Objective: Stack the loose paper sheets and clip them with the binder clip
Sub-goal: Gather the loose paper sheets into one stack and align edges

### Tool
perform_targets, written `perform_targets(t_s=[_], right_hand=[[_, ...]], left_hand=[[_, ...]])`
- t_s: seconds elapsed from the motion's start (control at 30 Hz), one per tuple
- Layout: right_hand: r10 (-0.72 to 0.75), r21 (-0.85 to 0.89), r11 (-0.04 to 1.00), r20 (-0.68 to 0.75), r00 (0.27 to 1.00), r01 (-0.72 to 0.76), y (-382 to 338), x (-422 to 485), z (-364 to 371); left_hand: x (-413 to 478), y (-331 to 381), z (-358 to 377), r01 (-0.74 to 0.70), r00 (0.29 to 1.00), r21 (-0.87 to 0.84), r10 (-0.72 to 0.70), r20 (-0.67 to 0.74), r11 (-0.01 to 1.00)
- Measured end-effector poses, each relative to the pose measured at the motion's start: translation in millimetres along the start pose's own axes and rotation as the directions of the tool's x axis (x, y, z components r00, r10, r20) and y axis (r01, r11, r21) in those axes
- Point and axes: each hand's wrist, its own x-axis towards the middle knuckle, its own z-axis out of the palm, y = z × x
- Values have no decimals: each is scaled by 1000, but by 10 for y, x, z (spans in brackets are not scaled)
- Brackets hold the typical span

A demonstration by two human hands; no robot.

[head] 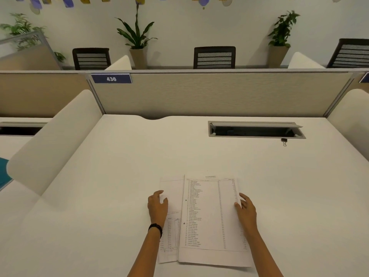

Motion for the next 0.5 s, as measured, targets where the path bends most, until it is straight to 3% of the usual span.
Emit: perform_targets(t_s=[0.37,0.5], right_hand=[[-8,-33,999,90,996,11,-6,-37,123],[-16,-40,999,88,996,19,-10,-42,159]], left_hand=[[-88,107,157,154,981,-222,-122,153,963],[-176,141,222,170,959,-252,-100,266,953]])
